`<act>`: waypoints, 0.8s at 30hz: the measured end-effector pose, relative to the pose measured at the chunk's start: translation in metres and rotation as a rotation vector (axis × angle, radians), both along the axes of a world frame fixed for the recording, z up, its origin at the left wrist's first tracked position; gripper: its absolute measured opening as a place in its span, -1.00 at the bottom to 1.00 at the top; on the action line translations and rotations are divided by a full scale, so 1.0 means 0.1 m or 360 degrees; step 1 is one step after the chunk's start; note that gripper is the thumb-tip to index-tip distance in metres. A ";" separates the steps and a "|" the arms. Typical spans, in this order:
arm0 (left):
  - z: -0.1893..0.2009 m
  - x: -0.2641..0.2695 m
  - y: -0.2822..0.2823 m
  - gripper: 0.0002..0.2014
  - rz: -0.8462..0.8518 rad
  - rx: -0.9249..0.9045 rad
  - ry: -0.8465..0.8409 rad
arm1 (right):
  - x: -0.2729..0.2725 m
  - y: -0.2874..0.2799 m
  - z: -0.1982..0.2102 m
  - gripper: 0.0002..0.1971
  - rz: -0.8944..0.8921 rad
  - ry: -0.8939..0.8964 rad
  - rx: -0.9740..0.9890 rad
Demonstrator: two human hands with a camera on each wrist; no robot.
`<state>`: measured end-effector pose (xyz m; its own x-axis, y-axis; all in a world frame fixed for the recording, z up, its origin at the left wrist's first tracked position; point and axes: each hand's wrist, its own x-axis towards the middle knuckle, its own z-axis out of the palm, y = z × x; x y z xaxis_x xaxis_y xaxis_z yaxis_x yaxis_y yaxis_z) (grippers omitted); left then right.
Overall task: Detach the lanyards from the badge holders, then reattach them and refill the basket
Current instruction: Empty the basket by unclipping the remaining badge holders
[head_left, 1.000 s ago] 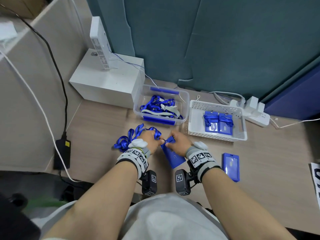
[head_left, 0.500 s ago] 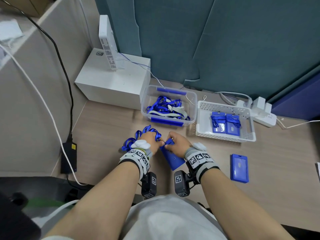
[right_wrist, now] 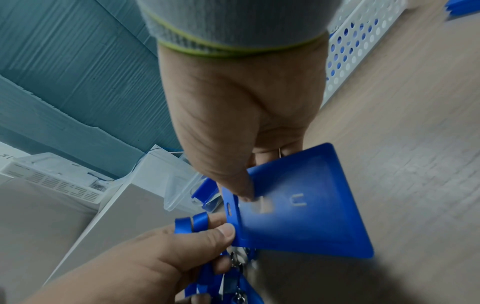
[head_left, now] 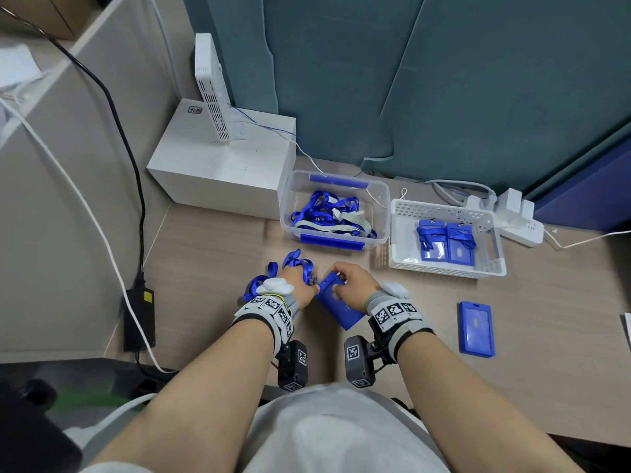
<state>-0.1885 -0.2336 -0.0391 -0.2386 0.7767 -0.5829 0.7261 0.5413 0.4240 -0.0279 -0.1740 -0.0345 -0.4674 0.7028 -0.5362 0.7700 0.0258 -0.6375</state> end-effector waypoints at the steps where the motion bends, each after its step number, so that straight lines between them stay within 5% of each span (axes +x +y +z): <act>1: 0.04 -0.01 0.00 -0.74 -0.0003 -0.0028 0.0000 | 0.01 0.00 0.01 -0.68 -0.0029 -0.0001 0.0005; 5: 0.20 -0.03 0.06 -0.90 -0.0195 -0.0100 -0.0008 | 0.07 0.02 0.00 -0.69 -0.0103 -0.0015 0.0021; 16: 0.19 -0.12 0.15 -0.68 -0.0114 -0.0034 0.0259 | 0.21 -0.01 0.01 -0.69 -0.0316 0.0122 -0.0092; 24: 0.21 0.13 0.19 -0.80 -0.0174 0.0113 0.0533 | 0.51 -0.03 0.00 -0.72 -0.0582 0.0290 -0.0142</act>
<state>-0.1752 -0.2146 -0.0178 -0.3207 0.8440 -0.4300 0.8831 0.4306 0.1865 0.0226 -0.1767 -0.0347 -0.2885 0.7947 -0.5340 0.5925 -0.2900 -0.7516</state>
